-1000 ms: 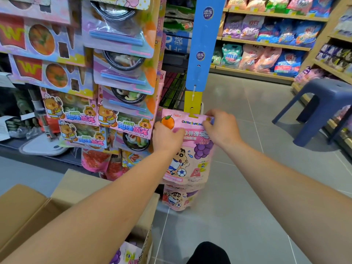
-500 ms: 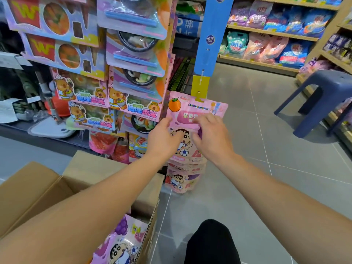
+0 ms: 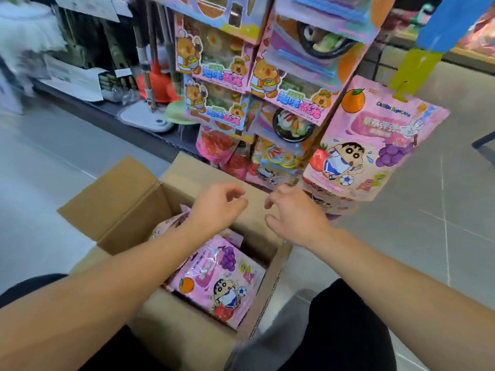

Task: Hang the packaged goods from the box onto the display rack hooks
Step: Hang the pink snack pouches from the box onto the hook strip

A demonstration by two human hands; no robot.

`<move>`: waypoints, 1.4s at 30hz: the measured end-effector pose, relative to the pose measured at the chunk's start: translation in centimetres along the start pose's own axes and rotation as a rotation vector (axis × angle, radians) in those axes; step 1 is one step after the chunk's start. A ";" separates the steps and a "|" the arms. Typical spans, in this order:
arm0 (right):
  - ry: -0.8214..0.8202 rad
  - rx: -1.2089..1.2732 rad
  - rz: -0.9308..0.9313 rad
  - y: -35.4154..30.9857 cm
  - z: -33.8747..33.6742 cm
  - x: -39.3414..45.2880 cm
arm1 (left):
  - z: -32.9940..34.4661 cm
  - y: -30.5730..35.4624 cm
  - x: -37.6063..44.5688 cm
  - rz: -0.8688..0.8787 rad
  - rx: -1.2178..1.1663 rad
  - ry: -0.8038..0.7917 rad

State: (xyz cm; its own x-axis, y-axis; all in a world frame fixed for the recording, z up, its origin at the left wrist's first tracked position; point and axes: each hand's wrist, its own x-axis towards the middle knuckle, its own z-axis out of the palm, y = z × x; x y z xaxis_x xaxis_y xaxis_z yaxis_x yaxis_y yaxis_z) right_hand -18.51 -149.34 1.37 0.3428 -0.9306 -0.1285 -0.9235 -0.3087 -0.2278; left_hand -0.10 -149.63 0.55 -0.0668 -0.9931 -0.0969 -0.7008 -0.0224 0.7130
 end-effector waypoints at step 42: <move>-0.205 0.297 0.084 -6.1 18.3 10.7 | 1.9 -20.5 2.5 -0.140 0.289 -0.623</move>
State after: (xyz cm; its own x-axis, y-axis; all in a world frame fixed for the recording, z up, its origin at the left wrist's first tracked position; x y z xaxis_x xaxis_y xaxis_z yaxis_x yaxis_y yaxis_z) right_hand -6.07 -153.77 -16.26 0.3236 -0.8820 -0.3426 -0.8700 -0.1349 -0.4743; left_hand 12.72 -151.44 -15.59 -0.2965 -0.7300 -0.6157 -0.8873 -0.0279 0.4604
